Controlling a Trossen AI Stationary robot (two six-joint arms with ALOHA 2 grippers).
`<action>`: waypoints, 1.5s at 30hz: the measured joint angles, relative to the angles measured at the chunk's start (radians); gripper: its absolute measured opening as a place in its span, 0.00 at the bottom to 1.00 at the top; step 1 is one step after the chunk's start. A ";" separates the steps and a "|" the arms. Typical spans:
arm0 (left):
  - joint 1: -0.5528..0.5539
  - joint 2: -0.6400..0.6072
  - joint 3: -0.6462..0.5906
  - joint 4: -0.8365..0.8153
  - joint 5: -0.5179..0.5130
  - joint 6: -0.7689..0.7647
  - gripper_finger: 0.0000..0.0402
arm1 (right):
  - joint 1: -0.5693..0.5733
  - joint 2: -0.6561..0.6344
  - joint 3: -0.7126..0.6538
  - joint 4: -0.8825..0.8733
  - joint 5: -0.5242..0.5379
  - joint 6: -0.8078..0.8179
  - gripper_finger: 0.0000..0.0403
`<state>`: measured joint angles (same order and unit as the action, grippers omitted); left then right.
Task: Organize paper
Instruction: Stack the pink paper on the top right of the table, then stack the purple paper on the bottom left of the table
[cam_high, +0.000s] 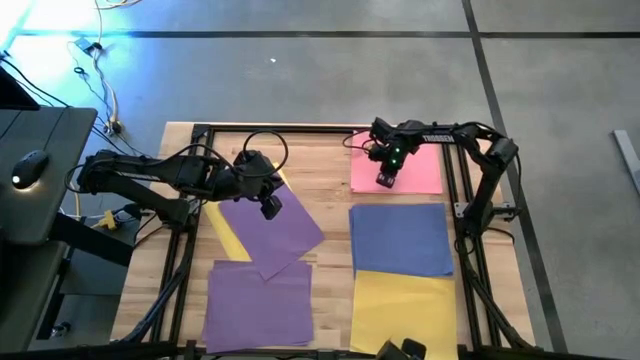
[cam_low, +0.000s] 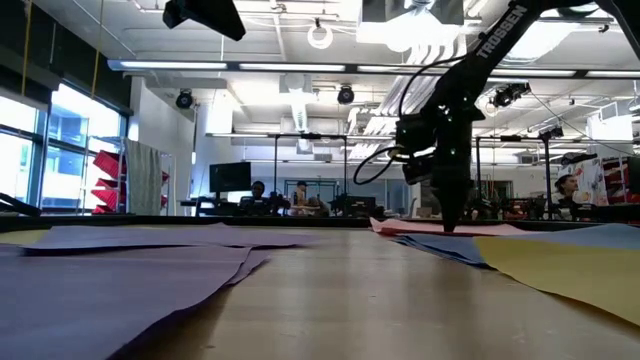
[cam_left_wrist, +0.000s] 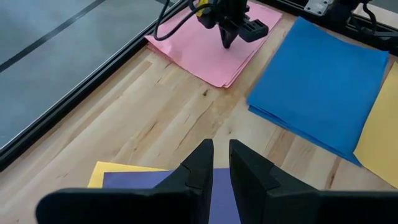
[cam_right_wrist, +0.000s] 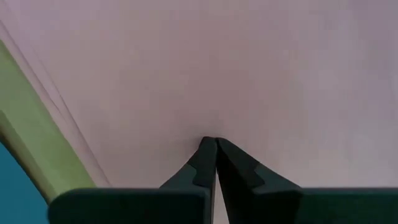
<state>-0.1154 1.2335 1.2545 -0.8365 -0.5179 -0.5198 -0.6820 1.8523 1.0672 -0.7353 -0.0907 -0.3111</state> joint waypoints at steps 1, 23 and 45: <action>0.000 0.000 0.000 -0.001 0.000 0.000 0.08 | 0.005 0.000 0.000 0.001 0.005 0.000 0.00; 0.002 -0.003 0.000 0.003 -0.032 0.029 0.08 | 0.258 -0.340 0.080 -0.246 -0.102 0.290 0.00; 0.002 -0.004 0.000 -0.005 0.011 0.069 0.08 | 0.729 -0.351 -0.352 0.085 -0.030 0.886 0.00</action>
<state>-0.1135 1.2297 1.2545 -0.8417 -0.5072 -0.4507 0.0465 1.5013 0.7148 -0.6506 -0.1209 0.5752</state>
